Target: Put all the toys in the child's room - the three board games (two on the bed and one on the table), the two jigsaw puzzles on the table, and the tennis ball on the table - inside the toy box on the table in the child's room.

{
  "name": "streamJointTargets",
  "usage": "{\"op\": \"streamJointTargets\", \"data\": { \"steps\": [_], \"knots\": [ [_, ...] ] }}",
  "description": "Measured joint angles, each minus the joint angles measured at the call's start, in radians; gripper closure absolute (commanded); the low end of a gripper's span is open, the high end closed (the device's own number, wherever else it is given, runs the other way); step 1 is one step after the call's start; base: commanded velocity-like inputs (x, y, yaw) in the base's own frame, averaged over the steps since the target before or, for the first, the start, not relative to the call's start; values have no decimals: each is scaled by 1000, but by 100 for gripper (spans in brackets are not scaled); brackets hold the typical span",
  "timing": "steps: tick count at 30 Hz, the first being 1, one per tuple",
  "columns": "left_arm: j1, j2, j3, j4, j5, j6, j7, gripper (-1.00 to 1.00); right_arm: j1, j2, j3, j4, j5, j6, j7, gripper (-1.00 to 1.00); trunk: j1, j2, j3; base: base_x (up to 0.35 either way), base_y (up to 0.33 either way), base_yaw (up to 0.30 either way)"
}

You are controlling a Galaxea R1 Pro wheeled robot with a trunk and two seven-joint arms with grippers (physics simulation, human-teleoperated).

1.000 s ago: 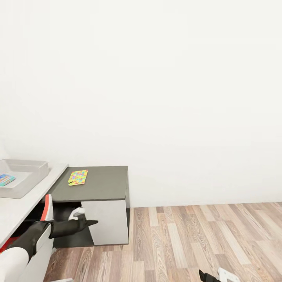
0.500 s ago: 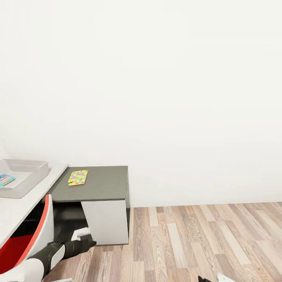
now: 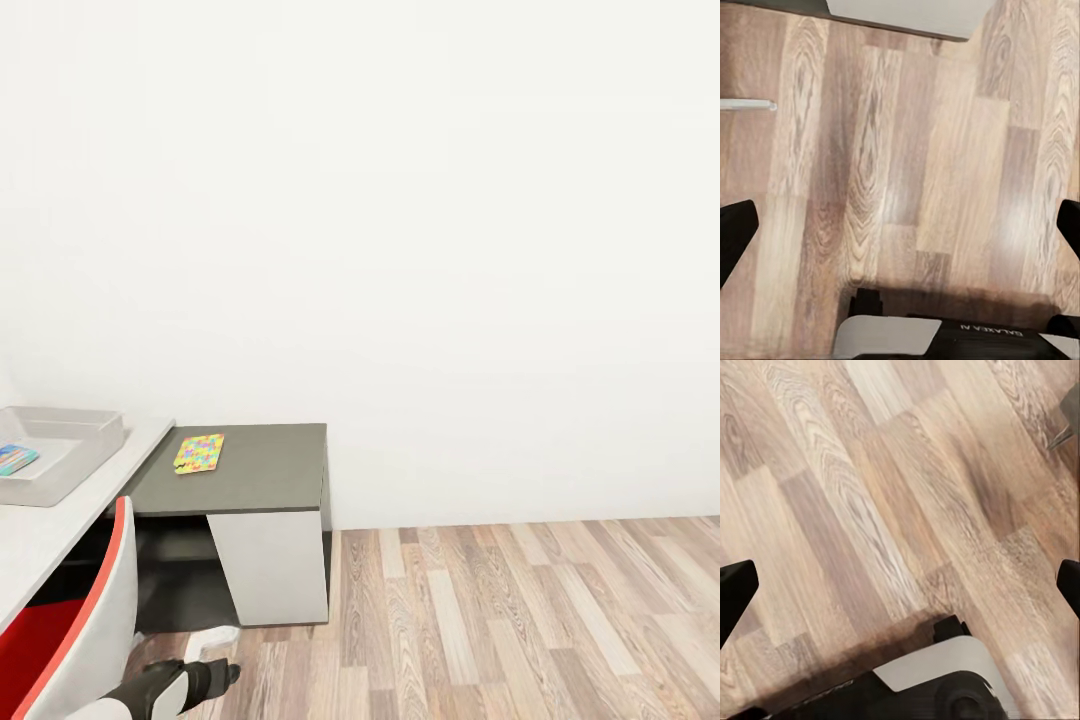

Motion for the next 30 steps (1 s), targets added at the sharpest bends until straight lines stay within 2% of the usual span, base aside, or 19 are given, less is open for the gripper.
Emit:
{"op": "streamJointTargets", "data": {
  "steps": [4, 9, 22, 30],
  "knots": [
    [30, -3, 0, 16, 0, -7, 55, -100, 1, 10, 1, 29, 0, 1, -1, -100, 0, 0, 0, 0, 0, 0],
    [66, -8, 0, 21, -3, -10, 78, -100, -1, 18, 1, 46, 1, 0, -2, -100, 0, 0, 0, 0, 0, 0],
    [129, -9, -1, 23, -5, -12, 85, -100, -1, 25, 39, 54, 12, 0, -2, -100, 0, 0, 0, 0, 0, 0],
    [204, 0, -1, 23, -23, -85, 84, -100, -1, 25, 45, 54, 12, 7, 0, -100, 0, 0, 0, 0, 0, 0]
  ]
}}
